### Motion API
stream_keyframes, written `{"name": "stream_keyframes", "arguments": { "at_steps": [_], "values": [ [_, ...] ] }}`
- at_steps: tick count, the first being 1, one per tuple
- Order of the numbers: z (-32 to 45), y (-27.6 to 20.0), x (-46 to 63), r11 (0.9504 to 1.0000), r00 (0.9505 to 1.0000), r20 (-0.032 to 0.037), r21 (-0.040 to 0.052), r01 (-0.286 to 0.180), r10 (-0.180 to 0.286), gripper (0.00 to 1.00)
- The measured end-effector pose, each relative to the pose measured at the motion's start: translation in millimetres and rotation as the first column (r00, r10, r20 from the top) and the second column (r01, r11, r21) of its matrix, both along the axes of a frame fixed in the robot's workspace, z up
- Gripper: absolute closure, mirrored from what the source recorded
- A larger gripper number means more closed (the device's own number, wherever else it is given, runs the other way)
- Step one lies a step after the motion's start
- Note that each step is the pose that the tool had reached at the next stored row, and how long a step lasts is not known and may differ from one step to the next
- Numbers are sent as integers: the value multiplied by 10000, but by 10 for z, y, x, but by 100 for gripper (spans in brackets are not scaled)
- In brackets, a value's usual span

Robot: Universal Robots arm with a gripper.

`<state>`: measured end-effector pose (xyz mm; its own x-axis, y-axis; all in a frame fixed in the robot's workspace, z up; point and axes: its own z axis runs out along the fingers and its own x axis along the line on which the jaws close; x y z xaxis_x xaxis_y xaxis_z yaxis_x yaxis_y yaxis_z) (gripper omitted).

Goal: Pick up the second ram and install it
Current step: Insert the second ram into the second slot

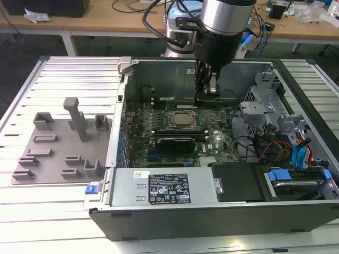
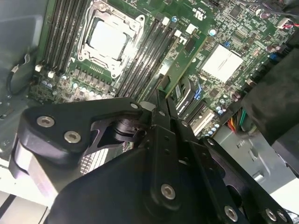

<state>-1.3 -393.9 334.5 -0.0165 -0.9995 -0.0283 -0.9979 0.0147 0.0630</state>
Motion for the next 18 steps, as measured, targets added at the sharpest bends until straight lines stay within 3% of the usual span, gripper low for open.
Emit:
{"name": "stream_keyframes", "arguments": {
  "at_steps": [11, 18],
  "values": [
    [-319, 0, 0, 9999, 10000, 0, -170, 0, 0, 90],
    [-450, 0, 0, 9996, 10000, 0, -299, 1, -1, 90]
  ]
}}
